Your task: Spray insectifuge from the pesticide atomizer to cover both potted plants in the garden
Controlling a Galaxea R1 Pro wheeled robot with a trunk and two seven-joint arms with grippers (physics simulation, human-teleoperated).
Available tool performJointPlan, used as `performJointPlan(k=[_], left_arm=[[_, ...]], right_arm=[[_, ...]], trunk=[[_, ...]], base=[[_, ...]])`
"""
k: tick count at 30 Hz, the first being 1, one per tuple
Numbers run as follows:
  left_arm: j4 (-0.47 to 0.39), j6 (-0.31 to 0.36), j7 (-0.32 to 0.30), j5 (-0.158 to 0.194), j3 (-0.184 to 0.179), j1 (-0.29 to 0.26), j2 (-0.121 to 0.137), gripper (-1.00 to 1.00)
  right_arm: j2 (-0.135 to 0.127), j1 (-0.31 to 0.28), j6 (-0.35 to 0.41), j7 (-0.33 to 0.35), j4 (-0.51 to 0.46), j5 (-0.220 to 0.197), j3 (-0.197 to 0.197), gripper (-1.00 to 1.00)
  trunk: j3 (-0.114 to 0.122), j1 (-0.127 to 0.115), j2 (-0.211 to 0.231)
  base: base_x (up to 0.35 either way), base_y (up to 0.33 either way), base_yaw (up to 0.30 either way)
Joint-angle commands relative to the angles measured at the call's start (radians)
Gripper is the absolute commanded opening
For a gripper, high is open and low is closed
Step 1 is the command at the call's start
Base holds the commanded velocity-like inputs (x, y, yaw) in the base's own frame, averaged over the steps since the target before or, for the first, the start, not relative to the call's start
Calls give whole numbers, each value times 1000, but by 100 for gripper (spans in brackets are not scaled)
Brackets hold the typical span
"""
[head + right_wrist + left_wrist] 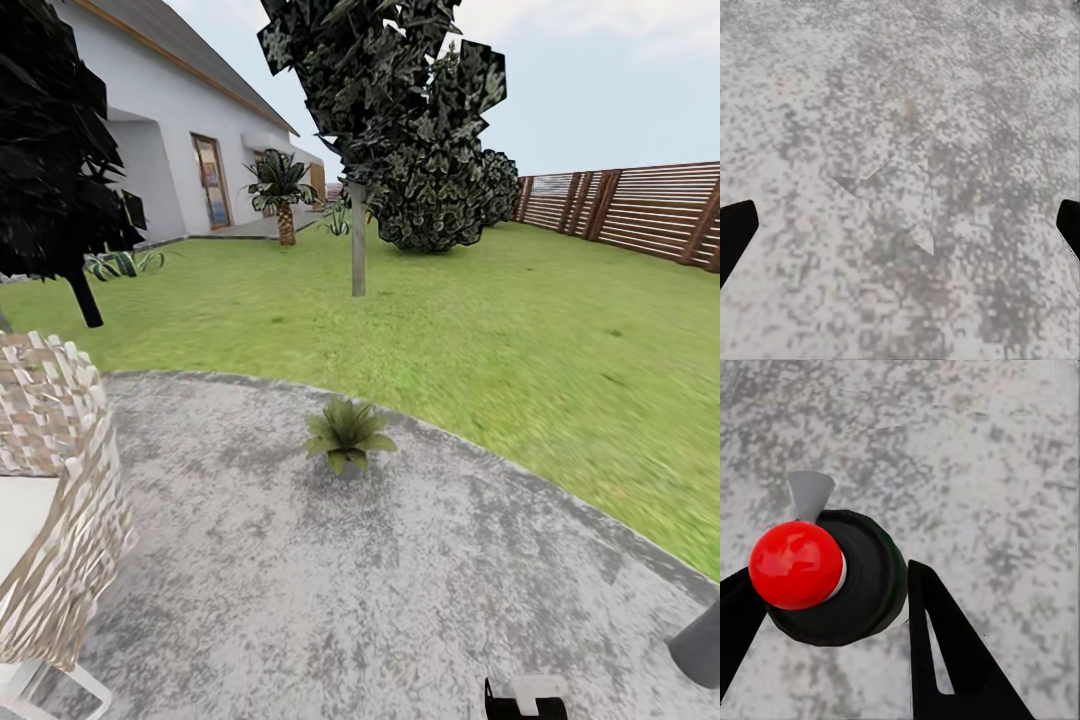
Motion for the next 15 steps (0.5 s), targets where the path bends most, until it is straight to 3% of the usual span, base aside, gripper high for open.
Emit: performJointPlan(k=[1,15], left_arm=[[1,-4,5,-11,6,-1,0,-100],[1,-4,5,-11,6,-1,0,-100]], right_arm=[[-1,-1,-3,-6,2,11,-5,100],[-9,-1,-3,-6,2,11,-5,100]], trunk=[[-1,0,0],[-1,0,0]], base=[[337,0,0],[337,0,0]])
